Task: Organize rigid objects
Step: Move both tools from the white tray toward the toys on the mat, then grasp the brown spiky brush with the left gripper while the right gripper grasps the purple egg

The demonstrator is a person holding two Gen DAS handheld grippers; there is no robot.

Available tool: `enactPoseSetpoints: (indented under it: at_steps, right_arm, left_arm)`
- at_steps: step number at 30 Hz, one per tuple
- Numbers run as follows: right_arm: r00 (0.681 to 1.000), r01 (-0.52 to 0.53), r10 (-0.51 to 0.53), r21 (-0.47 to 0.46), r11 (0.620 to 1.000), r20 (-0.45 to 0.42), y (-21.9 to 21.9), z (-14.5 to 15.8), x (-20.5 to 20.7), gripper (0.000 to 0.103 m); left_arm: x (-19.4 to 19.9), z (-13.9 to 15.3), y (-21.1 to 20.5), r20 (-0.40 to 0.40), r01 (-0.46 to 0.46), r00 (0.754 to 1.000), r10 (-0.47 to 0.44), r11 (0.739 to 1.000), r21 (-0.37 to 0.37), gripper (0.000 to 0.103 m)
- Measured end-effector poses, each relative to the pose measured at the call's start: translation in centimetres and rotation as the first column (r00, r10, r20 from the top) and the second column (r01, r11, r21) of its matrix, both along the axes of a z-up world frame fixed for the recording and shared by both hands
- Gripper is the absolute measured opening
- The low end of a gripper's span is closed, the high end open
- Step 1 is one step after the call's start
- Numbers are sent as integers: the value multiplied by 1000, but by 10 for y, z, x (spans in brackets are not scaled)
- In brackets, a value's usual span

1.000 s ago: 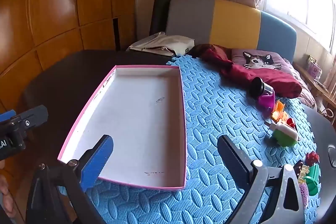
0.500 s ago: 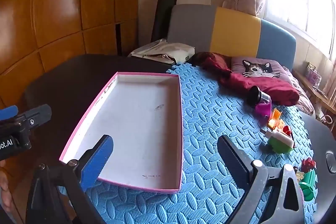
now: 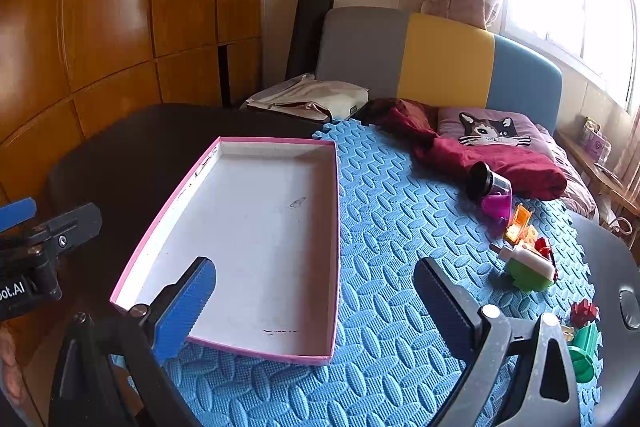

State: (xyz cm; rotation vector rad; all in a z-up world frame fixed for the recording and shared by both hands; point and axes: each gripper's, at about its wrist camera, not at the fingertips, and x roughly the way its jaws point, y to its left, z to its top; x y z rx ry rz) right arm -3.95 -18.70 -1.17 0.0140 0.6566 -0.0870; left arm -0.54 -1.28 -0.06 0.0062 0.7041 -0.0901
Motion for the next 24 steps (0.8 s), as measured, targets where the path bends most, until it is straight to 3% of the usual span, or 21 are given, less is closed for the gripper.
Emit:
enactPoseSetpoints:
  at_steps: [13,19,22,24]
  right_arm:
    - [999,46,-46,2,999,-2,-30,2,-7,101]
    - [992,99,-105,82,992,71,-89,25,-31,101]
    - [987,144,-150,99,985,50,-125,34,-41,102]
    - [977,205,-209,101,973,29,-151,36,-51,102]
  left_arm:
    - [-1,-3,-23,-8,93,996,-93,995,36,103]
    - [2,-3,-43,-28,170,985,-169,985,19,103]
    - [3,-3,-58,-33,225,974,-224,974,21,102]
    - [3,-1,-76,-40,304,952,-303,953,13,102]
